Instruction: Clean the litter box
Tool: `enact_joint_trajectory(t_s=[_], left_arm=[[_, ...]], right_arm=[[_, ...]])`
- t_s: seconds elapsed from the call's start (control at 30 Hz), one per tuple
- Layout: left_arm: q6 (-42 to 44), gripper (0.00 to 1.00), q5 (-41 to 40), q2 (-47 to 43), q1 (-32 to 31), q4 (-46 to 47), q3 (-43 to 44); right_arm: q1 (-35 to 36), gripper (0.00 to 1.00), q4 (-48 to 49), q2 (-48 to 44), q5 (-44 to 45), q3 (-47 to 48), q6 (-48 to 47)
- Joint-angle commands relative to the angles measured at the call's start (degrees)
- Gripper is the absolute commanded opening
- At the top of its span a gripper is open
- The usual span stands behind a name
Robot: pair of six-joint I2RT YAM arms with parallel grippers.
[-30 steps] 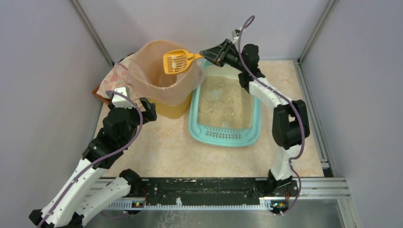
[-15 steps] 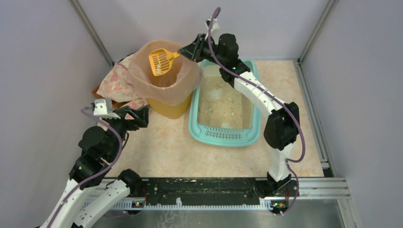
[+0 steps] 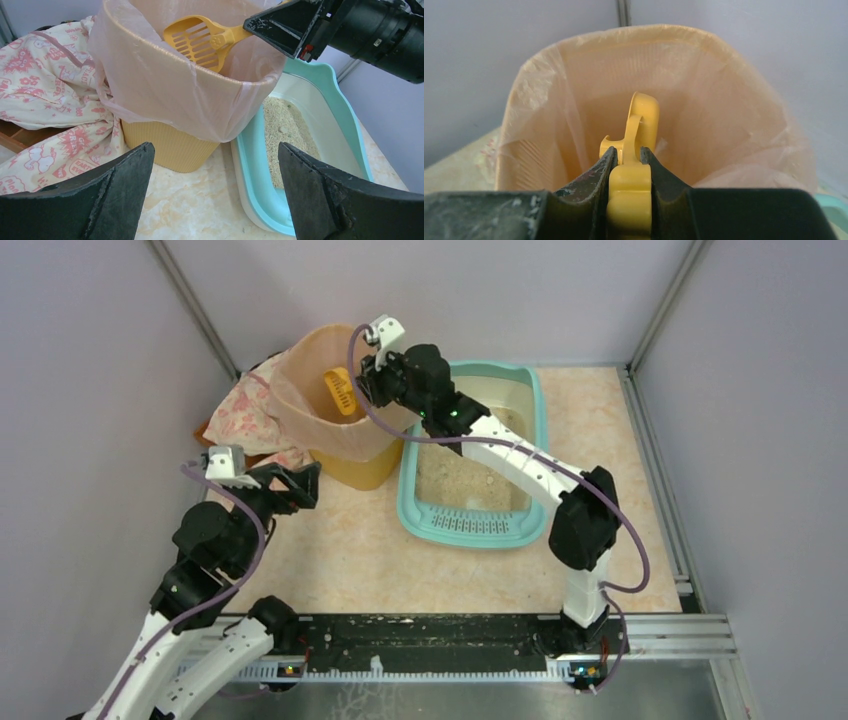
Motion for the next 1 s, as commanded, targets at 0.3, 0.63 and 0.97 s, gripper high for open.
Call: enact_joint_trajectory(t_s=[0.3,0.63,0.97], left_arm=[[0.4,0.99,1.0,1.4,-0.2,1.9,-1.1],[-0.3,0.99,1.8,2.2,-0.1,3.6,-2.8],[0.0,0.99,3.0,4.2,-0.1,6.0,-4.2]], right_arm=[[1.5,0.00,17.3,-17.2,7.4,-10.5,-5.0],[-9.9,0.00,12.4,-32.6,10.0,-18.2,11.1],[-28.7,0.00,-0.6,-42.2,12.5,-35.6,21.1]])
